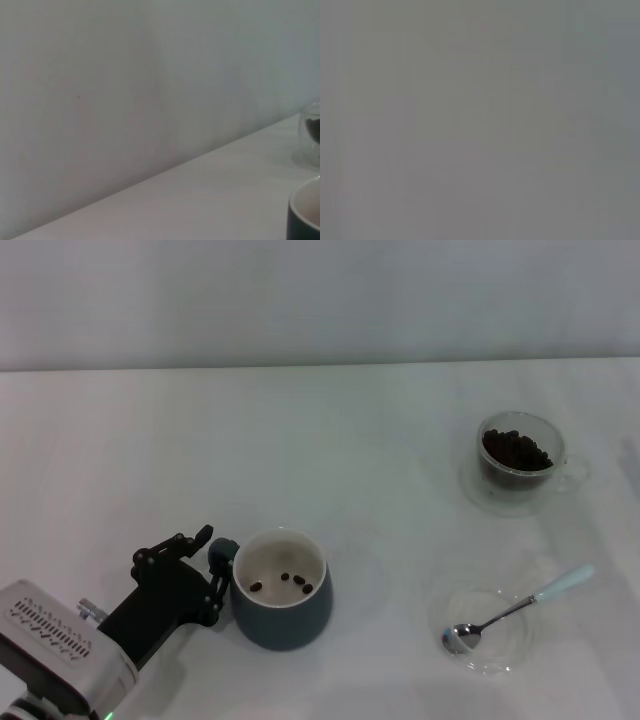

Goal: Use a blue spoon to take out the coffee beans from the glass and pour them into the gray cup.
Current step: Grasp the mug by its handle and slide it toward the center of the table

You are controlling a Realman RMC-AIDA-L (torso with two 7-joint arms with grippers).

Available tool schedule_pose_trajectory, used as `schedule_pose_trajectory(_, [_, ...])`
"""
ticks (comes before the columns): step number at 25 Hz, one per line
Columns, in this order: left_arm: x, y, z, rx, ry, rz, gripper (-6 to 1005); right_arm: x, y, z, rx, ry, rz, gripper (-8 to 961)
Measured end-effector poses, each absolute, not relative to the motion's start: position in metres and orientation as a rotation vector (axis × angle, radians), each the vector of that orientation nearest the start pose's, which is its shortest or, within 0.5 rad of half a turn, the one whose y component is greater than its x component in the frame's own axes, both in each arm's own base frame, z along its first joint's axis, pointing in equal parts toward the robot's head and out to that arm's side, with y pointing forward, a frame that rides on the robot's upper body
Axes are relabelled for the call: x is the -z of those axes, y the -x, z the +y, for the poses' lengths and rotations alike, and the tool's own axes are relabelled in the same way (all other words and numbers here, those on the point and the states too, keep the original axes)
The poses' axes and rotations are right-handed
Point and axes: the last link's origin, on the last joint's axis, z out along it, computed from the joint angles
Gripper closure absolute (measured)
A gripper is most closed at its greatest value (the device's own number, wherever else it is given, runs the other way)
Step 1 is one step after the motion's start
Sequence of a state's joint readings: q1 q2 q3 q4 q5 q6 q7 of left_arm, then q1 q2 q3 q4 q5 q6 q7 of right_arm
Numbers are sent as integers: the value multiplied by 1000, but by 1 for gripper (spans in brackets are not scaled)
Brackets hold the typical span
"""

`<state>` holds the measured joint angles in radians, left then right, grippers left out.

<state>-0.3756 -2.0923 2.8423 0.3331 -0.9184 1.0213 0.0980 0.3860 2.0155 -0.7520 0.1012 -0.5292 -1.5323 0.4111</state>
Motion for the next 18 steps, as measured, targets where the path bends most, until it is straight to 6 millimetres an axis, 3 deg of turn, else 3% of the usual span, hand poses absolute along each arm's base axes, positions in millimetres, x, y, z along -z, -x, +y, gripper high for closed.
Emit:
schedule_pose_trajectory(8, [119, 297, 261, 522, 2145, -342, 561, -55, -368, 280, -912, 1316, 561, 97])
schedule_pose_trajectory(18, [105, 314, 228, 569, 2056, -388, 255, -55, -369, 279, -910, 1315, 563, 97])
